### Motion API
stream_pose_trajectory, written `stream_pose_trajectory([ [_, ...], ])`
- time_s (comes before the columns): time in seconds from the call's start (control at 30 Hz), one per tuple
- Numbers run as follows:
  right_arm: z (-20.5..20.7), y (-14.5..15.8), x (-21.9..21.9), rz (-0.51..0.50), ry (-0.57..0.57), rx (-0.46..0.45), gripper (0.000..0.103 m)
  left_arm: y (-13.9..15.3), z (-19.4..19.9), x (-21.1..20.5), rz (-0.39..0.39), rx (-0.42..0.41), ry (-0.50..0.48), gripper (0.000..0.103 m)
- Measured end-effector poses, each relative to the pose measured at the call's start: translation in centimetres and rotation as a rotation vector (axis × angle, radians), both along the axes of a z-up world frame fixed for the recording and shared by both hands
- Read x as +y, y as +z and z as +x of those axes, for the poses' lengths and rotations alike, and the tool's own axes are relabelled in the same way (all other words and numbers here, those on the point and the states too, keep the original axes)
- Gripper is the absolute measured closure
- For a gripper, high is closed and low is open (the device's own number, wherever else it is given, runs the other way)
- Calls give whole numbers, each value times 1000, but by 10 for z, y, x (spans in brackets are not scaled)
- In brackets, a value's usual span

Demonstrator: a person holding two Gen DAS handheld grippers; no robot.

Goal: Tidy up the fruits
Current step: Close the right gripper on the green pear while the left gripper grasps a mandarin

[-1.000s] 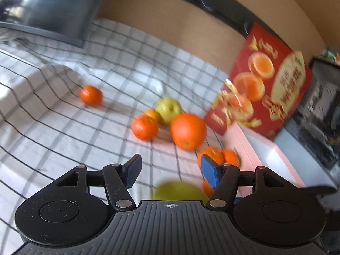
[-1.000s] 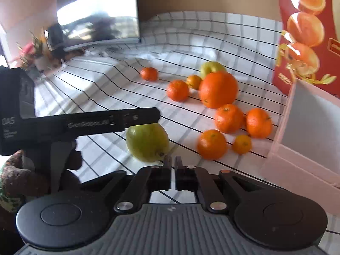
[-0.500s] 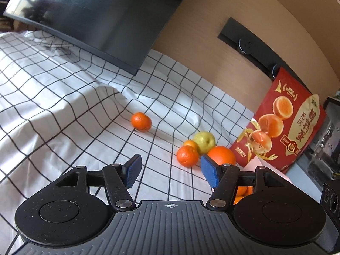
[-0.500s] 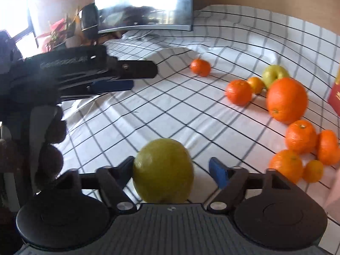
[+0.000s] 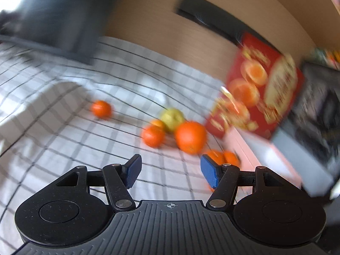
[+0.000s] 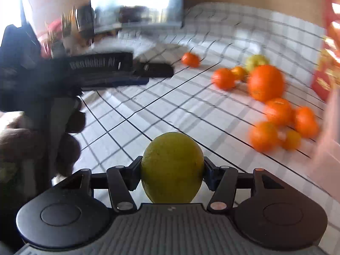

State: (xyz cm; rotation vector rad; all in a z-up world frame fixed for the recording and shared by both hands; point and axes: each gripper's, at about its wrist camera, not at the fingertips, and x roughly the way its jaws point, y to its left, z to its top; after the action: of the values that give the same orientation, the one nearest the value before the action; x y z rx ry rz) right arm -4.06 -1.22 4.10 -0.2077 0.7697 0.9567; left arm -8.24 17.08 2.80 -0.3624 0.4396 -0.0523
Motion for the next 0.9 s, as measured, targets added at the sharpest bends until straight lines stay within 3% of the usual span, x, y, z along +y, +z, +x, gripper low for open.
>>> stream_pose_trajectory([
  [0.13,-8,18,-79,23,-158,-62,46,-2,25,-56,117,53,-135,36],
  [0.27,-22,13,-124,-119,-355,-233,46,-6,43,-106,278,52,-168,36],
  [0.47,-17,-8,-164,-113,-430,-158,46,-12,67,-126,388,78,-138,36],
  [0.77,-1,-20,-163,-108,-472,-141,45,-30,93,-117,337,170,-160,36],
  [0.8,-1,-20,-162,-116,-473,-145,45,-31,93,-118,336,172,-164,38],
  [0.87,1,-20,-160,-125,-475,-149,45,-32,92,-119,334,165,-179,54],
  [0.9,0,-19,-160,-126,-476,-149,45,-32,91,-120,332,160,-187,54],
])
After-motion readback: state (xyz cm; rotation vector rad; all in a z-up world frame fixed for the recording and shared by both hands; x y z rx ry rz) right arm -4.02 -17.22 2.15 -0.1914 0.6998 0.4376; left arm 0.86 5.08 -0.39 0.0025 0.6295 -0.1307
